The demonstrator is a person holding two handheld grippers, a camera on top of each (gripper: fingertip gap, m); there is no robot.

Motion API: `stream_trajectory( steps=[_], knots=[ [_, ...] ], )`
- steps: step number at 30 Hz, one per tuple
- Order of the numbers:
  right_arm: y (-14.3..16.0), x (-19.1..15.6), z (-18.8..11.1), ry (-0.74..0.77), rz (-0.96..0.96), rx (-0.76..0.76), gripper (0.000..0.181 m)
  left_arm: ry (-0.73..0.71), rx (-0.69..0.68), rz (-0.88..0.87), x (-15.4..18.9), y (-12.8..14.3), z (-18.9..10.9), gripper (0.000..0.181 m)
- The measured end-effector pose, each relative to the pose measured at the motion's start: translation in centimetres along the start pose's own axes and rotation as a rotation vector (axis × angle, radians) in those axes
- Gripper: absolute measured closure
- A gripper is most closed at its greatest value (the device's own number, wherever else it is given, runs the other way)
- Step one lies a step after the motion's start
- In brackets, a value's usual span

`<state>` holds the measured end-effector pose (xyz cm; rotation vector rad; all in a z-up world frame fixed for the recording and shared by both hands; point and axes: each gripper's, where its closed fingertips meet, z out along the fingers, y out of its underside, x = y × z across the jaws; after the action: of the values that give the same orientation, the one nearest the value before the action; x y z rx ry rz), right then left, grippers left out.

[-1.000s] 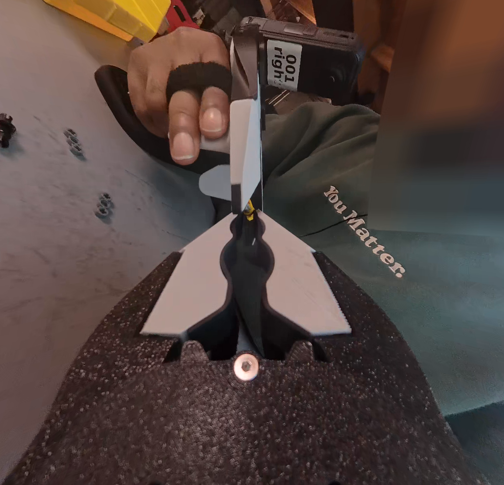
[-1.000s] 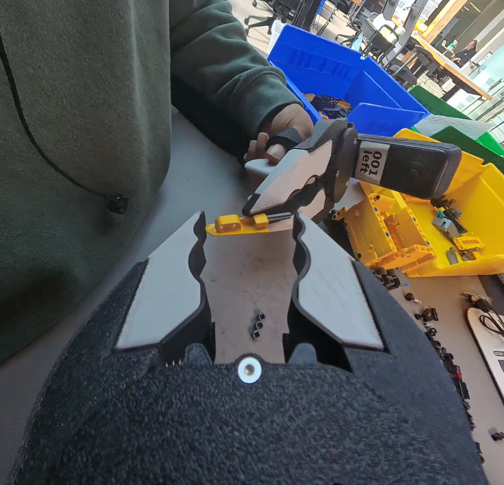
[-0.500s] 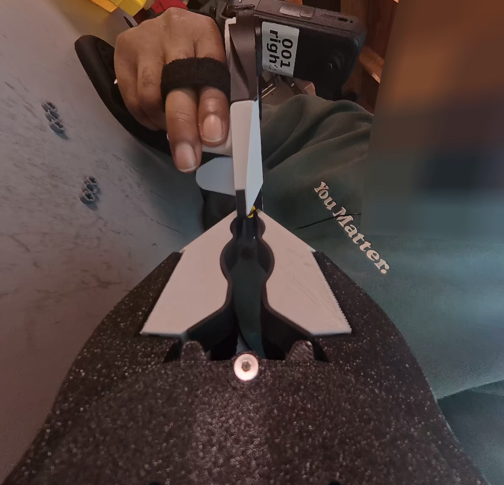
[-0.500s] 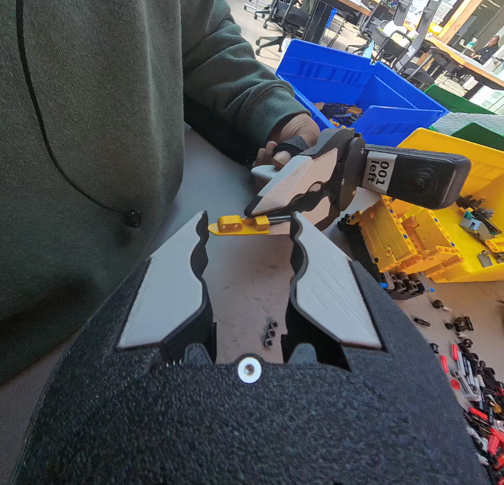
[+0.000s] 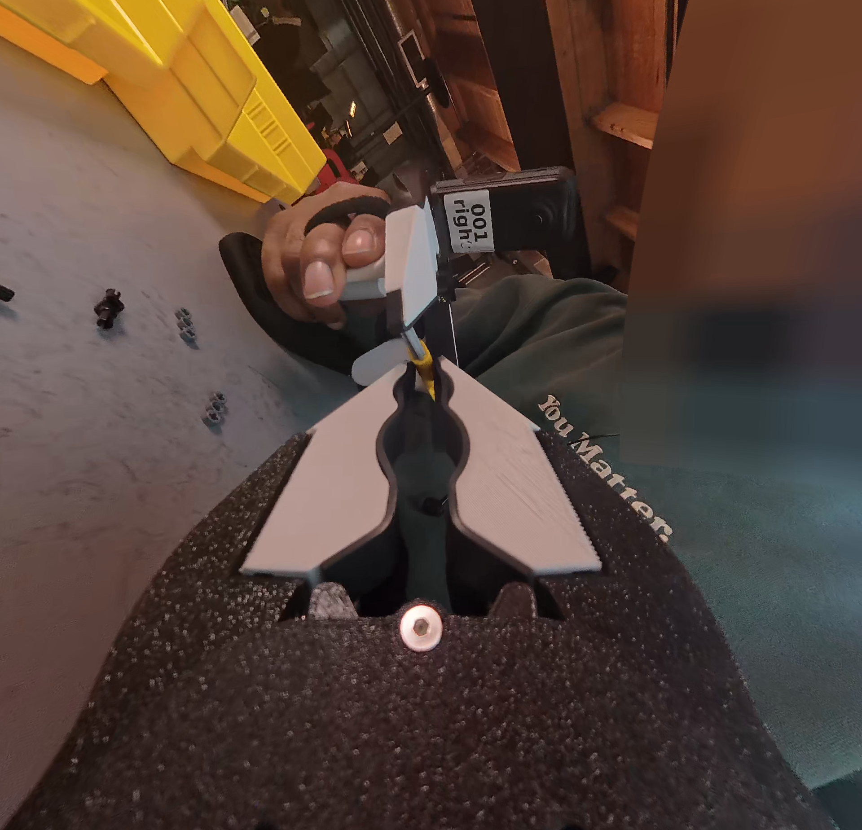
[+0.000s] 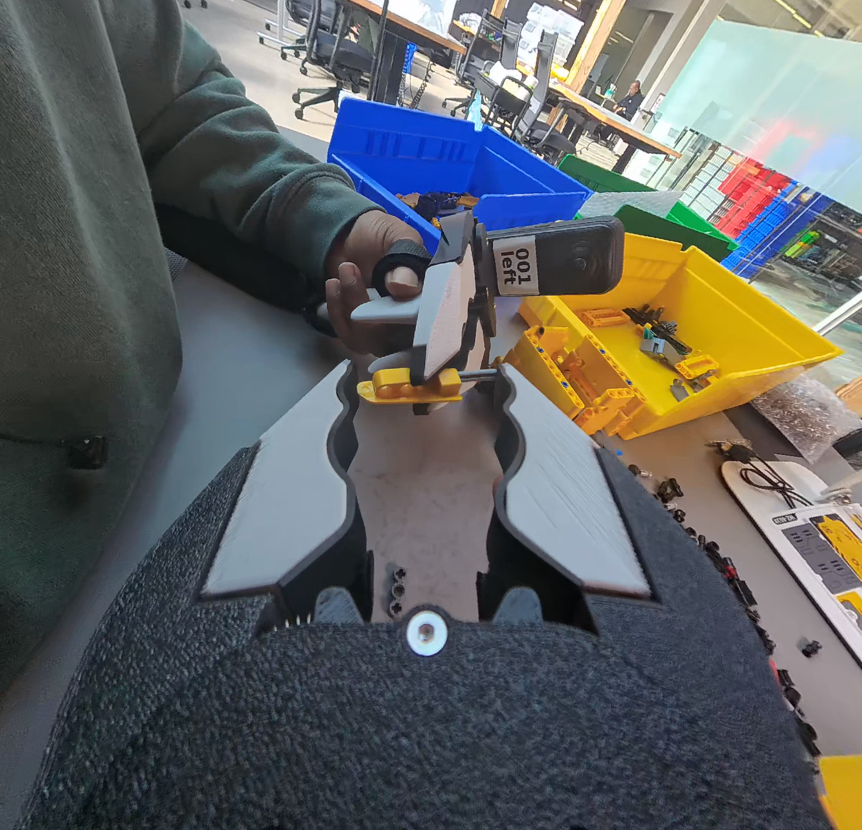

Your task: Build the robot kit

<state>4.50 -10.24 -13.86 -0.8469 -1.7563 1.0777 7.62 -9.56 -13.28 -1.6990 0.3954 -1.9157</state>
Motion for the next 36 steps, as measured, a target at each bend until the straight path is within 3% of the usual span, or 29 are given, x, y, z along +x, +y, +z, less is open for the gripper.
stream_trajectory(
  steps=[17, 23, 28, 36],
  knots=[
    [-0.3, -0.2, 0.2, -0.008, 0.028, 0.027, 0.127, -0.019, -0.022, 0.022, 0.2, 0.1, -0.2, 0.177],
    [0.9, -1.3, 0.6, -0.063, -0.006, 0.001, 0.124, -0.106, -0.128, 0.067, -1.1, 1.6, -0.5, 0.176],
    [1.5, -2.8, 1.0, -0.123, -0.072, -0.025, 0.122, -0.086, -0.209, 0.043, -0.9, 3.1, 0.0, 0.176],
    [1.1, -2.1, 0.7, -0.068, -0.132, -0.015, 0.129, -0.016, -0.154, -0.046, -0.5, 2.6, 0.0, 0.176]
  ],
)
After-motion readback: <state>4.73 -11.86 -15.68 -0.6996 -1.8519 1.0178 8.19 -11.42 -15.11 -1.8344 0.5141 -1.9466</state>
